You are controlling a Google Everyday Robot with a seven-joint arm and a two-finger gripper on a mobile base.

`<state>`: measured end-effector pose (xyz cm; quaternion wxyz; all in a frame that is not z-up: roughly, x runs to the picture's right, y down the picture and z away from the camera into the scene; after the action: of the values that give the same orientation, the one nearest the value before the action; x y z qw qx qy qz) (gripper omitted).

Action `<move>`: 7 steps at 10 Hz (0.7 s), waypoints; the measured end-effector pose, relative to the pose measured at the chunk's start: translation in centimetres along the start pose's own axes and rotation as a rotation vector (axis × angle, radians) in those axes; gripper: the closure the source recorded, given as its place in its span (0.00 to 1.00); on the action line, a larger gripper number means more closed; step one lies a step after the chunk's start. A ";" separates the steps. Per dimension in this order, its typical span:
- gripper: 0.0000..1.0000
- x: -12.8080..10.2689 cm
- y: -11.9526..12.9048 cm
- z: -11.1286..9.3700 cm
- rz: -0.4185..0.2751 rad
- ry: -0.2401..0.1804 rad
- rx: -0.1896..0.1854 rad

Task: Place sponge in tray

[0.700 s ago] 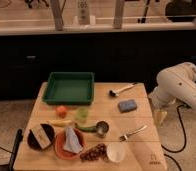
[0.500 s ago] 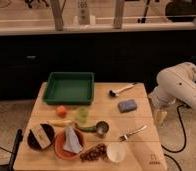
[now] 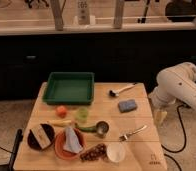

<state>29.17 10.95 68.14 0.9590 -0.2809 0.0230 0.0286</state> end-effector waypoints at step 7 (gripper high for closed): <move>0.20 0.0 -0.1 0.1 -0.001 0.001 0.001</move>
<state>29.20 10.96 68.31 0.9592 -0.2803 0.0233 0.0278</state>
